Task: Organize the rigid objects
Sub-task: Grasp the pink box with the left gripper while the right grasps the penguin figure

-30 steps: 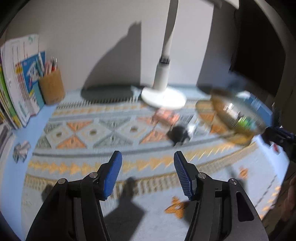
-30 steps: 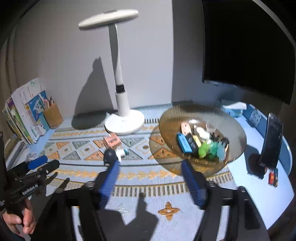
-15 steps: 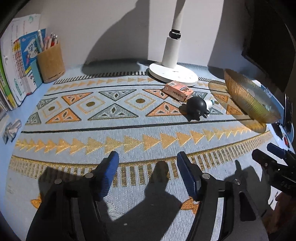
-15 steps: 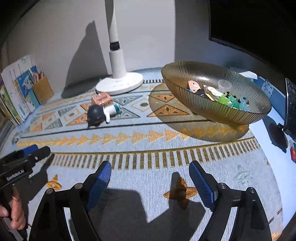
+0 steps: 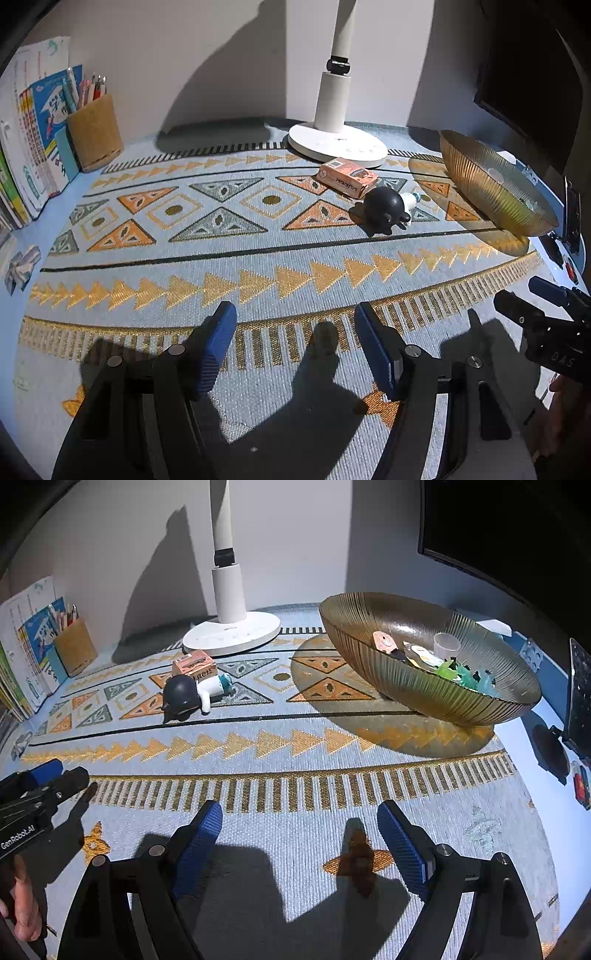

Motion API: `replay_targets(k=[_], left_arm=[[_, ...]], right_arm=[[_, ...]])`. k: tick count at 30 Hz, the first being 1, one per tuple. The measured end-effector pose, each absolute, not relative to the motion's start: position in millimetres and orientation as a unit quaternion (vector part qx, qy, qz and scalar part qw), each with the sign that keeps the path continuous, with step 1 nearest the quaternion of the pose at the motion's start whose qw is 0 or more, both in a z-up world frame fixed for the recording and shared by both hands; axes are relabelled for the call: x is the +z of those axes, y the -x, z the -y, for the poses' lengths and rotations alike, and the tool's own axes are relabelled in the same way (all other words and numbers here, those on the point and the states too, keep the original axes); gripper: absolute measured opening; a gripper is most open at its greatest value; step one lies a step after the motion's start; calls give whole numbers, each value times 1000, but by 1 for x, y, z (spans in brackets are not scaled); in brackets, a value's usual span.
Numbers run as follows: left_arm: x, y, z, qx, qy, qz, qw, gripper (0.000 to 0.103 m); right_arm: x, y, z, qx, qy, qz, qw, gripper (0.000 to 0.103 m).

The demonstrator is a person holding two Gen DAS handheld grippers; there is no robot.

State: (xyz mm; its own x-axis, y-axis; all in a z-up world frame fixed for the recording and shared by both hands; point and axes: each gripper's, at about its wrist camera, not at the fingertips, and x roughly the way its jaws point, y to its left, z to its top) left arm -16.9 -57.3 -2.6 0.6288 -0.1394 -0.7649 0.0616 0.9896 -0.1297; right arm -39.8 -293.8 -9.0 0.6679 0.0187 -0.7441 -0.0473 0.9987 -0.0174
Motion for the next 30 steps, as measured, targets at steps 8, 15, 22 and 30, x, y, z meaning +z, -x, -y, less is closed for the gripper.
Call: replay_targets(k=[8, 15, 22, 30], left_arm=[[32, -24, 26, -75, 94, -429, 895, 64], [32, -68, 18, -70, 100, -441, 889, 64], [22, -100, 42, -101, 92, -457, 879, 64], [7, -129, 95, -136, 109, -480, 860, 64]], right_arm=[[12, -9, 255, 105, -39, -447, 887, 85], [-4, -64, 210, 93, -39, -464, 880, 85], [-15, -80, 225, 62, -38, -461, 885, 82], [-12, -53, 294, -2, -76, -443, 893, 82]])
